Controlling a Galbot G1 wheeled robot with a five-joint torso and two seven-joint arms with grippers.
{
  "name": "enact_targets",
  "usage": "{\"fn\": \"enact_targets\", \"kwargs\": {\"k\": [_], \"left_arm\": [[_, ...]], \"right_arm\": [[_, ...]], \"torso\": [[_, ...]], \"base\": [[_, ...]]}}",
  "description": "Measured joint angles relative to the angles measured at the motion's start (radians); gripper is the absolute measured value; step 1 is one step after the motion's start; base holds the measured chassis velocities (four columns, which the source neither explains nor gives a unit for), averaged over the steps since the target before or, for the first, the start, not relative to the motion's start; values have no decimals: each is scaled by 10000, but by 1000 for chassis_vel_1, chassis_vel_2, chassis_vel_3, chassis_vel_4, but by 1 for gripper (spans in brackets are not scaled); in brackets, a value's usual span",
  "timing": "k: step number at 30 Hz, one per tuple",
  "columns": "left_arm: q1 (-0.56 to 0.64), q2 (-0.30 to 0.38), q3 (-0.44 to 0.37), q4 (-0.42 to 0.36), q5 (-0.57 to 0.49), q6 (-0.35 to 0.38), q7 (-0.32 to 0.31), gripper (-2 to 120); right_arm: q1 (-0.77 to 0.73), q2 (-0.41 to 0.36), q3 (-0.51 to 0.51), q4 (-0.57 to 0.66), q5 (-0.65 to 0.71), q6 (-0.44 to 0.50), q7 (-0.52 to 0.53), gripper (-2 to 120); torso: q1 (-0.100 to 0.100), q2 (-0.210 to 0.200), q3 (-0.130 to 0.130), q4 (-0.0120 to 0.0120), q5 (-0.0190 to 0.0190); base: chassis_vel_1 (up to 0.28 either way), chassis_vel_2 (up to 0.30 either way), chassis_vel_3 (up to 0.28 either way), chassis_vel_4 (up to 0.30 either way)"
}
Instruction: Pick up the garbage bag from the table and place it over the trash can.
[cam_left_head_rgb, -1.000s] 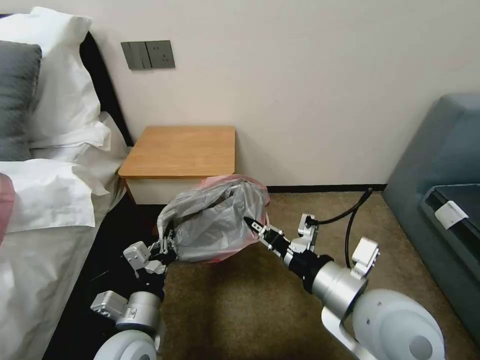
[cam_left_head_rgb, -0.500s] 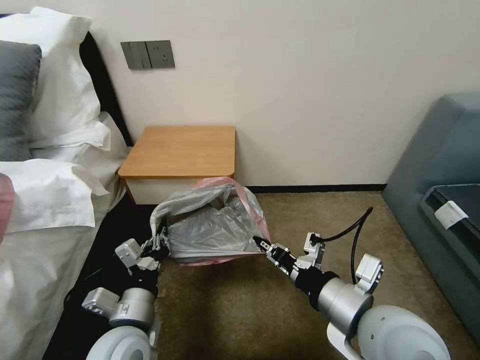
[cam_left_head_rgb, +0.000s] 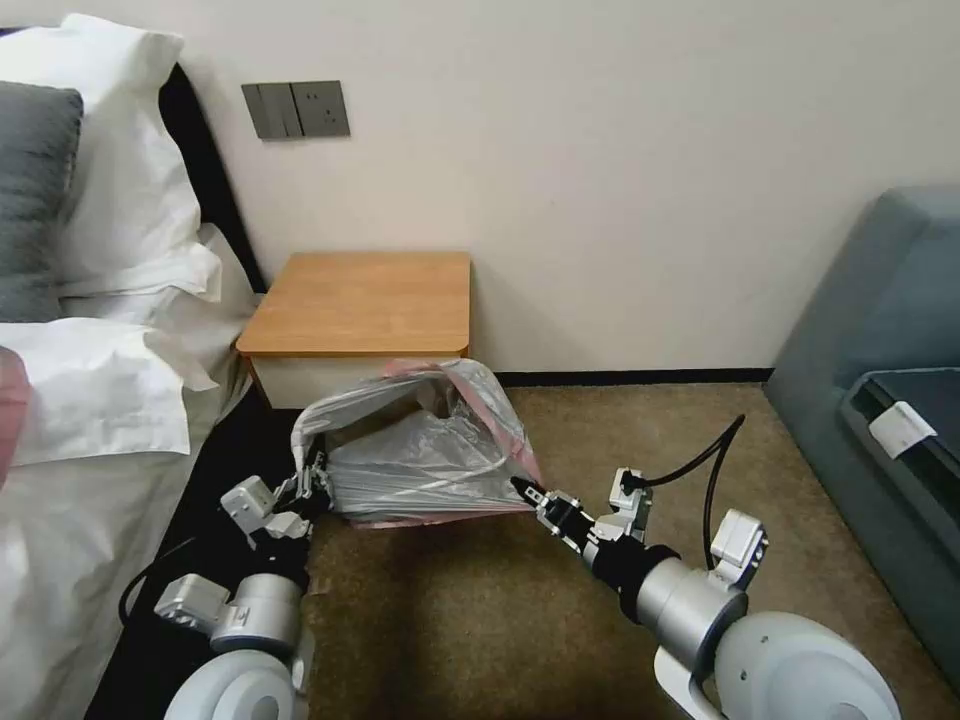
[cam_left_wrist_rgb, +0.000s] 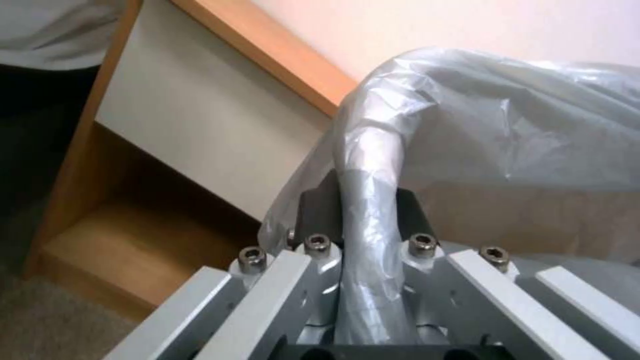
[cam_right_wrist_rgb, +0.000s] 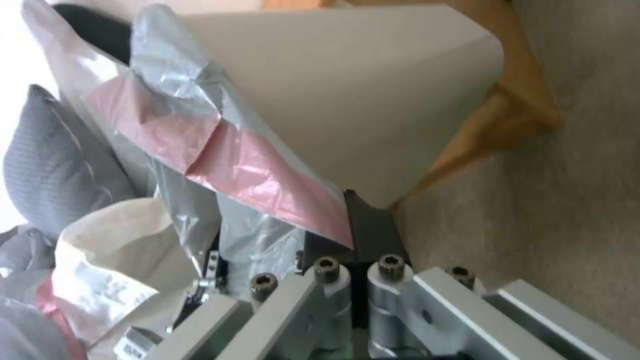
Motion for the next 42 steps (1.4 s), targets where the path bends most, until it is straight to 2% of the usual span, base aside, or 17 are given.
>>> {"fn": "enact_targets", "kwargs": {"k": [8, 10, 13, 14, 18, 19, 23, 24, 26, 28, 30, 31, 34, 35, 37, 42], "left_arm": [[73, -8, 100, -16, 163, -7, 64, 5], [90, -11, 69, -22, 190, -32, 49, 5], [117, -16, 91, -54, 219, -53, 54, 5], [117, -16, 91, -54, 219, -53, 54, 5], [155, -7, 89, -106, 255, -69, 127, 5], [155, -7, 89, -106, 255, -69, 127, 5], [138, -41, 89, -67, 315, -84, 153, 5], [138, -41, 89, -67, 315, -84, 153, 5], [107, -55, 96, -11, 334, -83, 124, 5], [98, -58, 98, 1, 335, -83, 111, 5], [63, -70, 134, 18, 338, -84, 75, 5], [63, -70, 134, 18, 338, -84, 75, 5], [56, -70, 178, 27, 364, -78, 67, 5], [56, -70, 178, 27, 364, -78, 67, 5], [72, -58, 166, 29, 478, -75, 63, 5], [176, 6, 160, -9, 797, -72, 62, 5]], "right_arm": [[513, -40, 140, -152, -607, 134, -496, 0], [533, -50, 192, -213, -699, 167, -551, 3], [603, -35, 154, -476, -1113, 162, -841, 17], [603, -35, 154, -476, -1113, 162, -841, 17], [726, -76, 136, -707, -1757, 181, -1096, 37], [726, -76, 136, -707, -1757, 181, -1096, 37], [636, -231, 141, -603, -2550, 192, -1301, 53], [636, -231, 141, -603, -2550, 192, -1301, 53], [412, -406, 90, -405, -3256, 141, -1507, 64], [337, -460, 66, -350, -3461, 124, -1580, 65], [19, -739, -8, -321, -5232, 278, -2335, 78], [19, -739, -8, -321, -5232, 278, -2335, 78], [-262, -1110, -32, -615, -8259, 1181, -4040, 93], [-262, -1110, -32, -615, -8259, 1181, -4040, 93], [-475, -1394, 0, -579, -9615, 1753, -4990, 99], [-7, -1999, 79, -728, -11310, 2880, -6348, 100]], "torso": [[0, 0, 0, 1, -1], [0, 0, 1, 1, -1], [0, 0, 0, 1, -1], [0, 0, 0, 1, -1], [0, 0, 1, 1, 0], [0, 0, 1, 1, 0], [0, 0, 0, 1, 0], [0, 0, 0, 1, 0], [0, 0, 1, 0, -1], [0, 0, 0, 0, -1], [0, 0, 1, 0, -1], [0, 0, 1, 0, -1], [1, 0, 0, 0, 0], [1, 0, 0, 0, 0], [0, 0, 0, 0, 0], [0, 0, 0, -1, -1]], "base": [[0, 0, 0, 0], [0, 0, 0, 0], [0, 0, 0, 0], [0, 0, 0, 0], [0, 0, 0, 0], [0, 0, 0, 0], [0, 0, 0, 0], [0, 0, 0, 0], [0, 0, 0, 0], [0, 0, 0, 0], [0, 0, 0, 0], [0, 0, 0, 0], [0, 0, 0, 0], [0, 0, 0, 0], [0, 0, 0, 0], [0, 0, 0, 0]]}}
